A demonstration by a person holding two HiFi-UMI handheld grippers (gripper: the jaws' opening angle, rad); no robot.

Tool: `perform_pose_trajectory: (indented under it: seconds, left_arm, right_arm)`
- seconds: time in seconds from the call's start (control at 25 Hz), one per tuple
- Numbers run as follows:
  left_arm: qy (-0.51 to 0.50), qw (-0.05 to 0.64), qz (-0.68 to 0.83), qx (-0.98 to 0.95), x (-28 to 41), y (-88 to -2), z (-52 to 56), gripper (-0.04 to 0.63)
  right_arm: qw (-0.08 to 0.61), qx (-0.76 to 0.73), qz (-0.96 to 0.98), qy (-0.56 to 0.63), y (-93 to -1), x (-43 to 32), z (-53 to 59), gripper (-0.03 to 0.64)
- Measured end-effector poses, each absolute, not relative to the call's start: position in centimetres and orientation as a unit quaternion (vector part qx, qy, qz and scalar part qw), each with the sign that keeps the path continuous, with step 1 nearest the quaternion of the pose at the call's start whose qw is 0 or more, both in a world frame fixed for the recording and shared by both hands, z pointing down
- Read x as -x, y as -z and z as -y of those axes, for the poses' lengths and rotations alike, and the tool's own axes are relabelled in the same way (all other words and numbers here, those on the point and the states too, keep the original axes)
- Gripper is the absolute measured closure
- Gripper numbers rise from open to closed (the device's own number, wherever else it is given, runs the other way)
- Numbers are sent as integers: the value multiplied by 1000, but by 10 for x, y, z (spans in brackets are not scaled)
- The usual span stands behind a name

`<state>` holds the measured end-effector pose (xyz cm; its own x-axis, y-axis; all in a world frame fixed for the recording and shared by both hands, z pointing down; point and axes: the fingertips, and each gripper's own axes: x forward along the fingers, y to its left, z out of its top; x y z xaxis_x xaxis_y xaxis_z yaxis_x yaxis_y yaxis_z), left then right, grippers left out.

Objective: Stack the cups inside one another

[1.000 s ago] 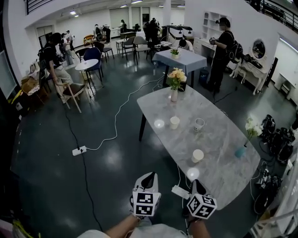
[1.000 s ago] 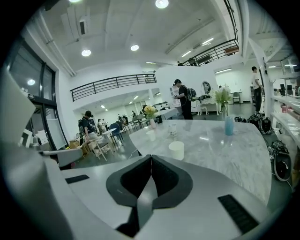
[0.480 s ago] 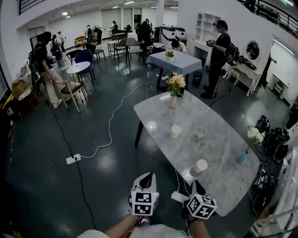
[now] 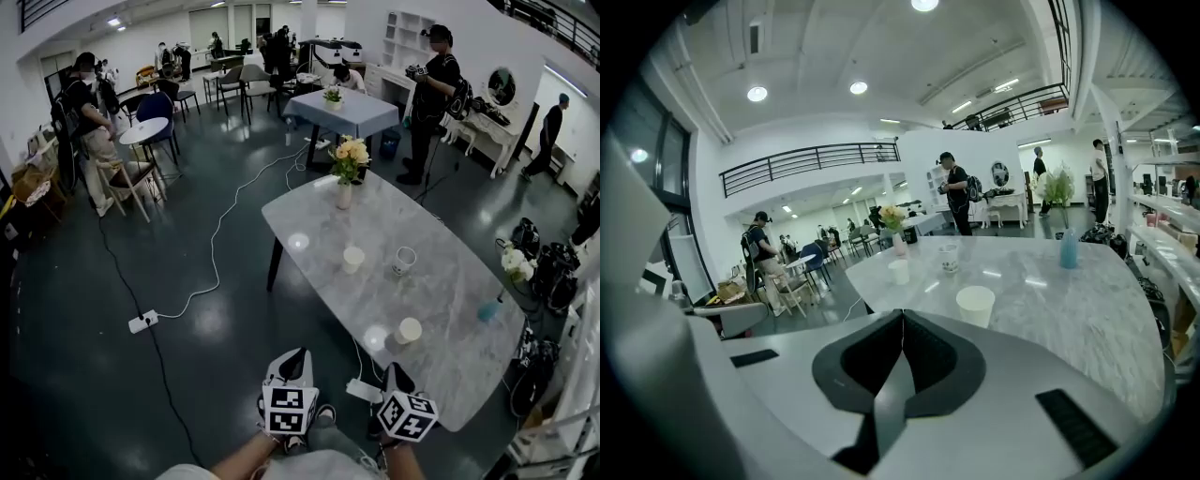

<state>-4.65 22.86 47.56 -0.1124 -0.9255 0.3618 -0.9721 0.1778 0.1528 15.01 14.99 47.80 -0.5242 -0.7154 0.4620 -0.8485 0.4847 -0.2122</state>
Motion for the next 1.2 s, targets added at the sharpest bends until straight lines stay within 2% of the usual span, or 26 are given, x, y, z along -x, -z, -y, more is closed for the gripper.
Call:
perform_pose_trajectory:
  seconds: [0.28, 0.6, 1.2]
  left_arm:
    - [-73, 204, 742, -635, 63, -482, -210, 598]
    - [-99, 186, 731, -649, 87, -481, -139, 598]
    - [-130, 191, 657, -717, 62, -478, 21, 598]
  right_arm:
    - [159, -460, 845, -221, -486, -136, -124, 609]
    - [123, -468, 844, -230, -479, -110, -58, 609]
    - [72, -532, 801, -265, -469, -130, 63, 609]
